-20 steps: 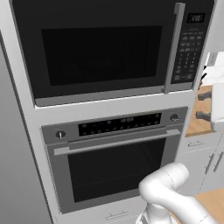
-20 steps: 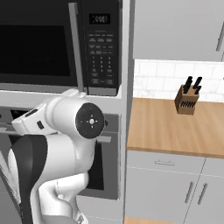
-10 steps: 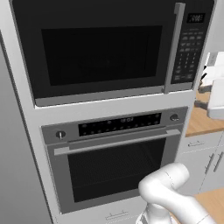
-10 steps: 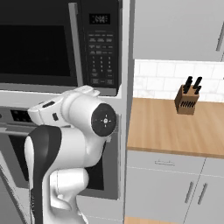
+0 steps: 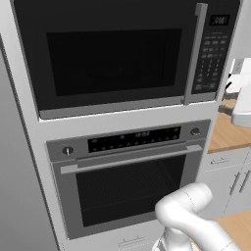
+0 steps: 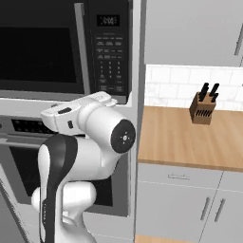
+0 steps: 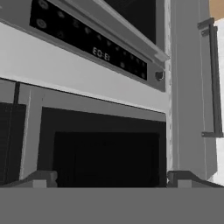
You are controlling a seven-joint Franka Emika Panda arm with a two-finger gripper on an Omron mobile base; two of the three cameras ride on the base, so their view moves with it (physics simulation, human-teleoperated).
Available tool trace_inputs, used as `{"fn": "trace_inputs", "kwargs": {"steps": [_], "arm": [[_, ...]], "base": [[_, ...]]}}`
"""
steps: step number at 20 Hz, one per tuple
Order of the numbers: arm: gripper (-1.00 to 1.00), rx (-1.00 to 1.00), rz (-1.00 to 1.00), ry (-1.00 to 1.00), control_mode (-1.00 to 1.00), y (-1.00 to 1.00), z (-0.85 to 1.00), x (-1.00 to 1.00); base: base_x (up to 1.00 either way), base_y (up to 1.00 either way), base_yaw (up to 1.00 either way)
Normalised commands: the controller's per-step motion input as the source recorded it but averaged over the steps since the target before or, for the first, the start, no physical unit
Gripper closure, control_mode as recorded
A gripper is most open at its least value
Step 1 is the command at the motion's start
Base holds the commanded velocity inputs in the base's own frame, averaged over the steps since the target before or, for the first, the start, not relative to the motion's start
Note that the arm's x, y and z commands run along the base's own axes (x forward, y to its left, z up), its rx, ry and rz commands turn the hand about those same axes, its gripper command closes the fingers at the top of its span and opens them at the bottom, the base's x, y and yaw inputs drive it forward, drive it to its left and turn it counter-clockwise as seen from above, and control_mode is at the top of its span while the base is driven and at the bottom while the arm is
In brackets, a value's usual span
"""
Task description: Pick the mushroom from the sink and place it in the bowl. Then pick the bowl and place it in the microwave. Then close the microwave door and press the start button.
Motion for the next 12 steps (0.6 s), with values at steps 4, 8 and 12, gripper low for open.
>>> {"fn": "trace_inputs", "kwargs": {"steps": [4, 8, 12], "arm": [[-1.00, 0.00, 0.18, -0.11, -1.00, -0.14, -0.01, 0.36], [-1.00, 0.00, 0.20, -0.03, -1.00, 0.00, -0.13, 0.37], [-1.00, 0.00, 0.10, -0.17, -1.00, -0.07, -0.18, 0.24]], "base": [[0.00, 0.00, 0.00], [0.00, 0.00, 0.00], [0.00, 0.00, 0.00]]}}
